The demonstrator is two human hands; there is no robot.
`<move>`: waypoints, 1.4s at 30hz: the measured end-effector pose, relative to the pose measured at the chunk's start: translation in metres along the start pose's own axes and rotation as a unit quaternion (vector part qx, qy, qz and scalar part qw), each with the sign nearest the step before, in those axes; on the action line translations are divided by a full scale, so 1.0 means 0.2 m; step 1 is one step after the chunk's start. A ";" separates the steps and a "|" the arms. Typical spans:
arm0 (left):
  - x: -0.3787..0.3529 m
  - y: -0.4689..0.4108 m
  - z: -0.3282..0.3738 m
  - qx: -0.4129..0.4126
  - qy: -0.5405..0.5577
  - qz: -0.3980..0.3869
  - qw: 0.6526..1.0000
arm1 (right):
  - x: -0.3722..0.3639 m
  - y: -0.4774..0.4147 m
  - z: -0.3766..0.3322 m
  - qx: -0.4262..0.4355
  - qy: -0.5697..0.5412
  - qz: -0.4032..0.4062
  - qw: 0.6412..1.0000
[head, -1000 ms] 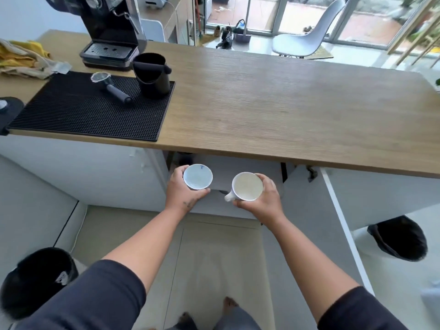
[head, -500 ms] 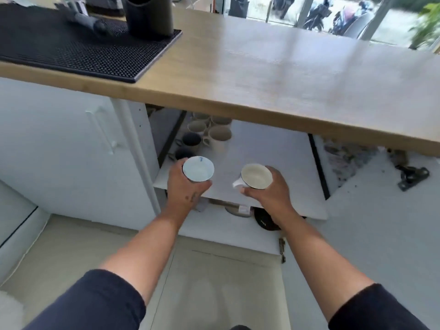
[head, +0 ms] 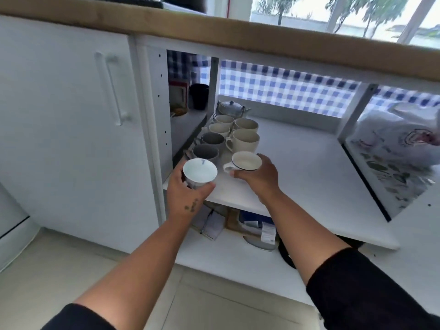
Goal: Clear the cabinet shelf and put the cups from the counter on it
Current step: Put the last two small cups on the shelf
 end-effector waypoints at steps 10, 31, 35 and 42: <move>0.04 0.00 -0.01 -0.034 0.002 -0.026 0.999 | -0.15 -0.13 -0.06 0.014 0.044 0.031 0.998; -0.18 0.08 -0.01 -0.025 0.044 -0.148 0.988 | 0.16 0.17 0.10 0.003 -0.177 -0.291 0.940; -0.24 0.07 0.00 -0.016 0.067 -0.187 0.980 | 0.23 0.15 0.15 -0.011 -0.183 -0.274 0.944; -0.33 0.04 -0.02 0.027 0.107 -0.253 0.961 | 0.29 0.12 0.20 -0.002 -0.147 -0.278 0.949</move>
Point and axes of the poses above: each hand's wrist, its own y-axis away from the middle knuckle, its own x-axis out of the back of the hand, z = x × y, the point moved 2 cm from there along -y, towards the middle knuckle, and after that the axes turned 10 degrees about -x, right-handed, at the moved point
